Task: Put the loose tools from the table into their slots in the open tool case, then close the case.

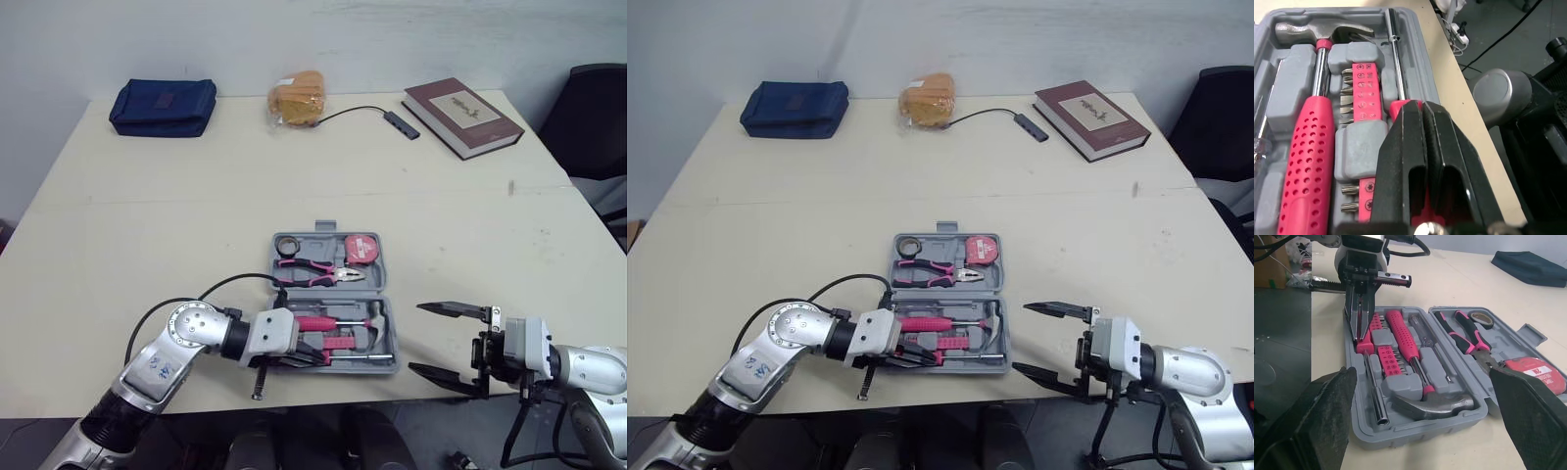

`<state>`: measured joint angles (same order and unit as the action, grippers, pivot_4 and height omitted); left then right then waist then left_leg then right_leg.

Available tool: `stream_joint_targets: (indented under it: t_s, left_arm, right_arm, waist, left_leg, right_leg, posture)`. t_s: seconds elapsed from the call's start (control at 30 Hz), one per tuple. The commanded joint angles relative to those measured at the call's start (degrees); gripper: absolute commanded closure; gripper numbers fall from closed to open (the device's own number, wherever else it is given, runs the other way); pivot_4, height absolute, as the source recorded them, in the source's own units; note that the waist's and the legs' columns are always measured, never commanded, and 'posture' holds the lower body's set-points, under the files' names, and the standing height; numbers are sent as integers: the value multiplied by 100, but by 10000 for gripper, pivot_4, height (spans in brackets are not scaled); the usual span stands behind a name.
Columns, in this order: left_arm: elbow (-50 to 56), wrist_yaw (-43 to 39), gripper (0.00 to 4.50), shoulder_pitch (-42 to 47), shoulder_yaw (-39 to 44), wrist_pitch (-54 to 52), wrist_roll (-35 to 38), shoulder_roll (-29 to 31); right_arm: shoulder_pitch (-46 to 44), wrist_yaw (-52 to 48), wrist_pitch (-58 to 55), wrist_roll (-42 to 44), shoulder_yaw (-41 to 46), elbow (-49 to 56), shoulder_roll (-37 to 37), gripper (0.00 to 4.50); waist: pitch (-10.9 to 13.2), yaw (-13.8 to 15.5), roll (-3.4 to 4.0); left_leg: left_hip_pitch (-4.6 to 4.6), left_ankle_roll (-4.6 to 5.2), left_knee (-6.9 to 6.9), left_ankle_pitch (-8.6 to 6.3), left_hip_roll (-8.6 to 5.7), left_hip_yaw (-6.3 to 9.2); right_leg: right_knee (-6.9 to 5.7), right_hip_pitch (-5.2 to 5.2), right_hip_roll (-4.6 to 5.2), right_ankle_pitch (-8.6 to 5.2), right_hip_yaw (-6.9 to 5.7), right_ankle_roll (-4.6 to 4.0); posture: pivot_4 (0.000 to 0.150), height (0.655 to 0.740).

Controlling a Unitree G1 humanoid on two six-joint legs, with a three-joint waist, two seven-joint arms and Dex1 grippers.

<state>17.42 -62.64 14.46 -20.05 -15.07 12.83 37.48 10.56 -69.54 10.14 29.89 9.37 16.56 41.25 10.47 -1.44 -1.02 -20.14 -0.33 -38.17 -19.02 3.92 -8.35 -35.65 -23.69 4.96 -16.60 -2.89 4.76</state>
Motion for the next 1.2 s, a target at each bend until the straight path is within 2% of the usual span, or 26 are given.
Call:
stream_joint_targets:
  t_s: [0.03, 0.13, 0.43, 0.53, 0.6, 0.67, 0.8, 0.93, 0.97, 1.0, 1.03, 1.07, 1.13, 1.17, 1.2]
  left_arm:
    - [-150, 153, 44355, -37, -179, -315, -343, 69]
    - [-127, 222, 44355, -19, -318, -719, -417, 137]
    - [-281, 413, 44355, 26, -707, -978, -719, 215]
    - [-295, 349, 44355, -1, -560, -680, -440, 84]
    - [-187, 77, 44355, -91, -174, 5, 94, -126]
    - [-40, -60, 44355, -91, 420, 126, 770, -296]
    - [-162, -179, 44355, -173, 1215, 230, 1216, -158]
    - [-409, -111, 32653, -415, 2134, 227, 1441, 194]
    - [-540, -86, 27261, -503, 2362, 244, 1445, 290]
    - [-717, -83, 24017, -599, 2596, 336, 1407, 403]
    - [-919, -76, 17868, -698, 2812, 465, 1348, 501]
    - [-1075, -62, 15036, -766, 2969, 549, 1321, 568]
    - [-1401, 91, 4886, -902, 3342, 725, 1281, 635]
    - [-1592, 144, 1250, -974, 3550, 801, 1280, 673]
    - [-1794, 189, 567, -1049, 3739, 939, 1244, 711]
  right_arm:
    - [57, 47, 123, 7, 74, 243, -36, 0]
    - [70, 66, 134, -14, 58, 226, -55, 0]
    - [28, 236, 119, -57, 56, 244, -146, 0]
    - [54, 313, 74, -9, 139, 289, -122, 0]
    - [111, 325, 78, 21, 253, 272, -65, 0]
    - [193, 303, 68, 64, 486, 187, 36, 0]
    - [277, 268, 44, 117, 839, 28, 165, 0]
    - [349, 308, 105, 73, 1390, -319, 274, 0]
    - [362, 348, 152, 18, 1533, -441, 289, 0]
    - [360, 459, 171, -80, 1680, -574, 300, 0]
    - [341, 663, 167, -245, 1813, -720, 304, 0]
    - [316, 844, 148, -374, 1903, -830, 304, 0]
    - [275, 1057, 161, -519, 2055, -1091, 296, 0]
    - [270, 1115, 158, -520, 2136, -1225, 284, 0]
    - [267, 1189, 158, -535, 2223, -1376, 277, 0]
  waist:
    - [-1, 0, 0]
    - [-2, 1, 0]
    - [-49, 1, 24]
    - [-51, 3, 26]
    - [-53, 5, 30]
    - [-43, 6, 22]
    - [-34, 5, 13]
    - [-33, -13, 15]
    - [-32, -18, 15]
    - [-32, -21, 16]
    - [-31, -21, 16]
    - [-31, -19, 16]
    - [-29, -15, 14]
    - [-29, -15, 14]
    - [-29, -15, 13]
  left_leg:
    - [1, 0, 0, 0, 0, 0]
    - [2, 2, 0, 1, -2, 0]
    - [13, 6, 2, 2, -3, 2]
    - [15, 12, 3, 5, -1, 3]
    - [12, 16, 5, 6, -4, 4]
    - [4, 21, 5, 5, -3, 5]
    - [-13, 26, 1, 8, -6, 6]
    - [-9, 26, 4, 8, -8, 6]
    - [-9, 26, 5, 8, -7, 5]
    - [-8, 26, 6, 8, -7, 5]
    - [-7, 26, 7, 8, -7, 4]
    - [-7, 25, 7, 8, -7, 4]
    - [-8, 22, 7, 6, -3, 4]
    - [-8, 21, 9, 5, -2, 4]
    - [-8, 20, 10, 4, -2, 4]
  right_leg:
    - [0, 1, 0, 0, 0, 0]
    - [0, 4, 4, 1, 1, 2]
    - [2, 17, 14, 2, 0, 4]
    - [2, 19, 26, 1, -1, 3]
    - [2, 18, 36, 1, -4, 2]
    - [2, 11, 43, 2, -8, 5]
    - [3, -2, 45, 8, -14, 16]
    - [3, -1, 44, 8, -13, 16]
    - [3, -1, 45, 8, -13, 16]
    - [4, -1, 44, 8, -13, 16]
    - [4, -2, 45, 8, -13, 16]
    - [4, -2, 44, 7, -13, 15]
    - [6, -4, 49, 5, -15, 11]
    - [7, -5, 53, 5, -15, 10]
    - [9, -4, 59, 5, -15, 10]
  posture:
    - [1500, 7400]
    - [1500, 7400]
    - [1500, 7400]
    - [1500, 7400]
    - [1500, 7400]
    - [1500, 7400]
    - [1500, 7400]
    - [1500, 7400]
    - [1500, 7400]
    - [1500, 7400]
    - [1500, 7400]
    - [1500, 7400]
    - [1500, 7400]
    - [1500, 7400]
    - [1500, 7400]
